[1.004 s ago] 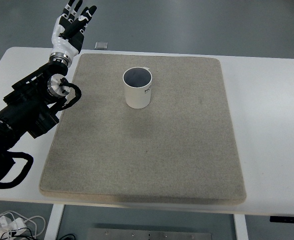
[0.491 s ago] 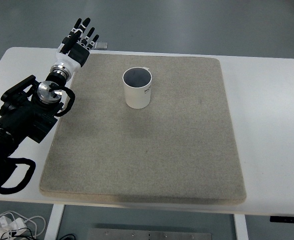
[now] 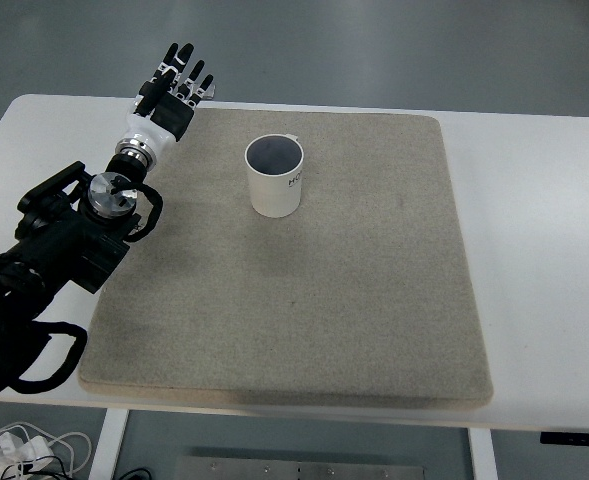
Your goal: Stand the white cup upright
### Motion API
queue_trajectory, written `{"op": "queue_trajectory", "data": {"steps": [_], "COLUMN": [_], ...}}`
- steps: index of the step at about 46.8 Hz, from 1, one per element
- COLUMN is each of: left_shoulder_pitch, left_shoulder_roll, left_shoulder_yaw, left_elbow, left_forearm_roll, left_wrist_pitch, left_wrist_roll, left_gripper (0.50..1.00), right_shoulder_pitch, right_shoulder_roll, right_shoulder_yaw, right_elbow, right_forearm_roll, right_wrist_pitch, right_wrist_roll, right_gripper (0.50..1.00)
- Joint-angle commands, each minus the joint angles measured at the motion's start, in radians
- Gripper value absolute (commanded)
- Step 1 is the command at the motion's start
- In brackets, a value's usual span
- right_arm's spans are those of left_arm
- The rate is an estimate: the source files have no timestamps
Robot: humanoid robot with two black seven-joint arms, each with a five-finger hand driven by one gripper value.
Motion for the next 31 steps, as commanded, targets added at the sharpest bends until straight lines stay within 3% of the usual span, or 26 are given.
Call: {"op": "queue_trajectory", "data": {"steps": [1,31], "left_shoulder_pitch": [0.0,-0.002], "left_shoulder_roll": [-0.001,0.009], "left_shoulder_yaw": [-0.013,0.001], "left_elbow": [0.0,0.029], "left_forearm_roll": [0.0,0.012], "left_wrist_pitch": [0.0,0.0], "left_wrist_roll": [0.0,-0.002], "left_gripper": [0.992,0.992], "right_shoulder_pitch": [0.0,0.0], "right_shoulder_roll": [0.0,0.0], "right_shoulder_yaw": [0.002,0.009], "right_elbow": [0.0,0.0], "right_forearm_roll": [0.002,0.003], "right_wrist_pitch": [0.002,0.005], "right_wrist_roll": [0.001,-0.001], "right_gripper": [0.952,0.952]}}
